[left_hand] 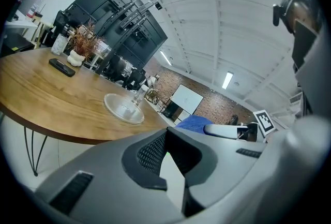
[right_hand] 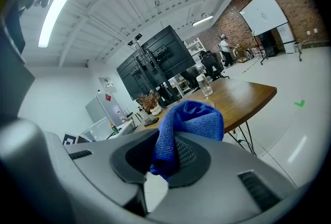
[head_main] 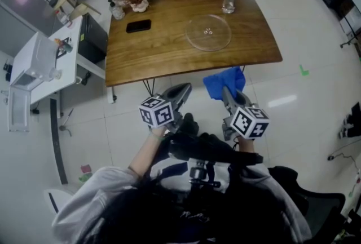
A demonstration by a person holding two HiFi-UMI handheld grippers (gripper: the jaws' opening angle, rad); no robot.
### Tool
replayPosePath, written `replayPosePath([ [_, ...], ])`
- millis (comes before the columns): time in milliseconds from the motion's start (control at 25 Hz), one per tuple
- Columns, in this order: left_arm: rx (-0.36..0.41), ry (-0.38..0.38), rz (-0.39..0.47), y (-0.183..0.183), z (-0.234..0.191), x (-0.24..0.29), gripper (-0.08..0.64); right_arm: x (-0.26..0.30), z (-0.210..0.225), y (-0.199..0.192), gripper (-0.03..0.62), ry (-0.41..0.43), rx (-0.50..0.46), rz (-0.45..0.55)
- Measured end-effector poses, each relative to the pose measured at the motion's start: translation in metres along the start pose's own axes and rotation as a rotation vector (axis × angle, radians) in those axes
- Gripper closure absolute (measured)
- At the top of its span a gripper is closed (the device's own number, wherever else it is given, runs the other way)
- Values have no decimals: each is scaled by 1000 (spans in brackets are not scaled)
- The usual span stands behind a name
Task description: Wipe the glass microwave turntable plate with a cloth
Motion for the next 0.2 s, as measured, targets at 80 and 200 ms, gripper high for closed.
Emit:
replayPosePath([
  [80,0,-2,-2,-3,1,-2,560,-2,0,-2,552,-2,-2,0],
  [200,-1,-8,-10,-7,3,-5,560,-4,0,-4,552,-10,-9,-4],
])
Point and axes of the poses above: the fingertips, and each gripper's own axes: x forward along the fingers, z to its right, y out of its top, the point moved 8 cm from there along -x, backward along the fingers, and after that the axes turned 3 degrees about y, right-handed, at the moved point
